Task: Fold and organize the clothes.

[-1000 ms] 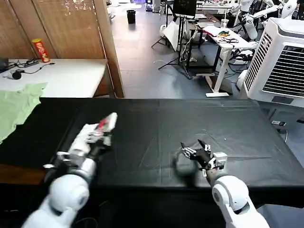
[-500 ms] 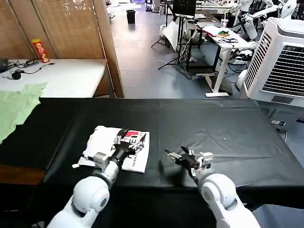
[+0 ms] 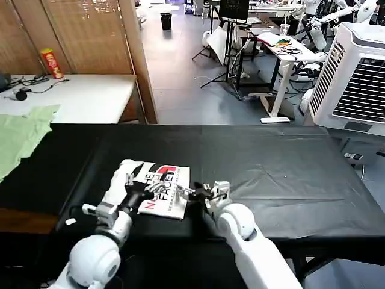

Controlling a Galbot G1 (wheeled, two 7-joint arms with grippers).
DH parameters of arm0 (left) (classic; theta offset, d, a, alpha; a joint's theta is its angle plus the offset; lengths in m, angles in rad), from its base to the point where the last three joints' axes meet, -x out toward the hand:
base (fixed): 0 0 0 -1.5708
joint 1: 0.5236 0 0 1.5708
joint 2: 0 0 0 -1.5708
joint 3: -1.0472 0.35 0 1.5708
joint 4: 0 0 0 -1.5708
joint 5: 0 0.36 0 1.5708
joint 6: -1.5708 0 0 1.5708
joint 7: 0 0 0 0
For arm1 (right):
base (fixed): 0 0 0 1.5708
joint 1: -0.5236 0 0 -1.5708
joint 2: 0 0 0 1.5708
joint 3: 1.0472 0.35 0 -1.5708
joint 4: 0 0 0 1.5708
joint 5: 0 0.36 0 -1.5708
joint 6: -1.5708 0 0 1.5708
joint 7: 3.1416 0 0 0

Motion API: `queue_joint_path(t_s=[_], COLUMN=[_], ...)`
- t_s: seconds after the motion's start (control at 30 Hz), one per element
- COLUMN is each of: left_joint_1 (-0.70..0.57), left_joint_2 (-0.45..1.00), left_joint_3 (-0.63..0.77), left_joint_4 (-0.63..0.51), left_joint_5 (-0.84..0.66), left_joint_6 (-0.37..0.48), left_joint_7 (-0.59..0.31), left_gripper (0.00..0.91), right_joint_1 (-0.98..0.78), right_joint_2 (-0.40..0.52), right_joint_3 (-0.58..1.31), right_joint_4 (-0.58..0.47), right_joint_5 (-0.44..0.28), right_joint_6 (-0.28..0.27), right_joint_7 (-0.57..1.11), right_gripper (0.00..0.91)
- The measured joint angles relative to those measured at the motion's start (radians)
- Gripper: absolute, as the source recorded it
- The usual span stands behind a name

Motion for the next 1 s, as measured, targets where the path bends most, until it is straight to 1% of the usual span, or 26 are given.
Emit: queue_joint_path(t_s=[0.03, 0.23, 0.33, 0.47, 0.5, 0.53, 0.63, 0.7, 0.77, 0.83, 0.97, 1.0], left_joint_1=[0.01, 0.06, 0.076, 0.096, 0.102, 0.108, 0.122, 0.13, 0.139, 0.149, 0.172, 0.18], left_joint_2=[0.0, 0.002, 0.001, 0.0, 0.0, 0.0, 0.002, 0.003, 0.003, 0.004, 0.001, 0.001], left_joint_3=[-0.007, -0.051, -0.071, -0.094, -0.1, -0.107, -0.123, -0.132, -0.142, -0.15, -0.151, -0.149], left_joint_4=[-0.004, -0.019, -0.017, -0.006, -0.002, 0.003, 0.019, 0.027, 0.035, 0.034, 0.024, 0.02], left_joint_5=[0.001, 0.002, 0.002, 0.003, 0.006, 0.01, 0.019, 0.014, 0.004, -0.018, -0.028, -0.024], left_joint_6=[-0.003, -0.029, -0.043, -0.076, -0.092, -0.103, -0.128, -0.152, -0.181, -0.173, -0.168, -0.162], left_joint_7=[0.0, 0.0, 0.0, 0.0, 0.0, 0.0, 0.0, -0.001, -0.015, -0.018, -0.041, -0.051], left_gripper=[0.878, 0.878, 0.878, 0.878, 0.878, 0.878, 0.878, 0.878, 0.878, 0.878, 0.878, 0.878], right_joint_1=[0.004, 0.016, 0.032, 0.064, 0.07, 0.071, 0.062, 0.048, 0.02, -0.013, -0.117, -0.152], right_joint_2=[0.004, 0.01, -0.006, -0.054, -0.072, -0.091, -0.148, -0.178, -0.209, -0.233, -0.264, -0.267], right_joint_3=[-0.002, 0.003, 0.023, 0.066, 0.08, 0.091, 0.111, 0.12, 0.133, 0.145, 0.182, 0.191], right_joint_4=[-0.009, -0.03, -0.038, -0.065, -0.069, -0.07, -0.055, -0.03, 0.009, 0.053, 0.159, 0.187], right_joint_5=[0.0, -0.006, -0.006, -0.007, -0.006, -0.003, -0.001, -0.012, -0.038, -0.061, -0.141, -0.168], right_joint_6=[0.003, 0.009, 0.009, 0.023, 0.023, 0.013, -0.016, -0.018, 0.004, 0.034, 0.125, 0.159], right_joint_7=[0.0, -0.006, -0.017, -0.039, -0.053, -0.061, -0.084, -0.085, -0.078, -0.059, -0.009, 0.005], right_gripper=[0.02, 0.0, 0.0, 0.0, 0.137, 0.878, 0.878, 0.878, 0.878, 0.878, 0.878, 0.878])
